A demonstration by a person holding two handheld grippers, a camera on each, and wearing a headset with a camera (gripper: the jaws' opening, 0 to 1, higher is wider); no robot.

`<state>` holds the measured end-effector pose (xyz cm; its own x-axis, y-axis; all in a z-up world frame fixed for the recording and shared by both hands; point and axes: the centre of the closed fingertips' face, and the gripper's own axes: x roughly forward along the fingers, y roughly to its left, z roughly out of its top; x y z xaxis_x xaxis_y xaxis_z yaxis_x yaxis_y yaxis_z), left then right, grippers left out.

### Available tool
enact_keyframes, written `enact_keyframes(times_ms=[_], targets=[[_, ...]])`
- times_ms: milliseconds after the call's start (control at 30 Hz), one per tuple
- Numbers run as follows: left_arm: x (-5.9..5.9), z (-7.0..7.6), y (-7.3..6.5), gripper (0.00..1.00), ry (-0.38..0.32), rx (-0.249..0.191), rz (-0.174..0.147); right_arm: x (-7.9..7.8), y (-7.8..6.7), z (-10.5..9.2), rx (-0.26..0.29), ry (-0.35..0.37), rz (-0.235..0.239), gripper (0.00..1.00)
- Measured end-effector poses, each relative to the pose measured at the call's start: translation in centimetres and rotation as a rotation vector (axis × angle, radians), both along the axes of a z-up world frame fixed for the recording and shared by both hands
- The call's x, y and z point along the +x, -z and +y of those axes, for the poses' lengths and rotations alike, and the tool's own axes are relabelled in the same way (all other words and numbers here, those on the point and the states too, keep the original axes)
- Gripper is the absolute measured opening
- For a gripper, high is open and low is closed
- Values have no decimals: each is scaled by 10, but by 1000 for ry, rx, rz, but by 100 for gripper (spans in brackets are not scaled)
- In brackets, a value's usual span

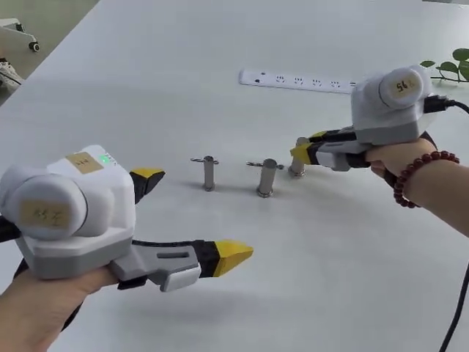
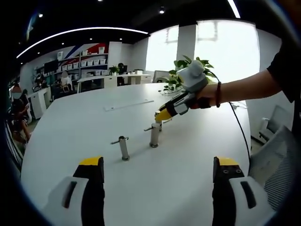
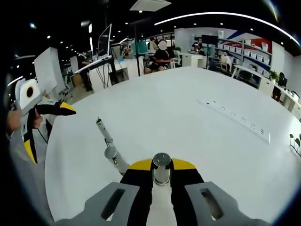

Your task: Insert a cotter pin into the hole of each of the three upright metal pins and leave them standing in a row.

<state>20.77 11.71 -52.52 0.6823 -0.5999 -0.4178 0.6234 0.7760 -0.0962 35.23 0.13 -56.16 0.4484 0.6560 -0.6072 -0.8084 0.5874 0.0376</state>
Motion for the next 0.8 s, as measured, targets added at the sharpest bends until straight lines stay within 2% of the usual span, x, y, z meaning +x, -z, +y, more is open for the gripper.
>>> enact_keyframes(times_ms=[200, 600, 700, 800], targets=[[-6, 3, -1, 99, -15, -4, 2, -21, -2, -6, -1, 4, 6, 8], [-8, 3, -13, 99, -32, 1, -31, -58, -5, -7, -6, -11, -6, 8], [-9, 3, -12, 99, -42, 0, -18, -66, -4, -5, -26, -29, -19, 8], [-12, 3, -13, 99, -48, -10, -14, -72, -4, -3, -21, -31, -20, 8]])
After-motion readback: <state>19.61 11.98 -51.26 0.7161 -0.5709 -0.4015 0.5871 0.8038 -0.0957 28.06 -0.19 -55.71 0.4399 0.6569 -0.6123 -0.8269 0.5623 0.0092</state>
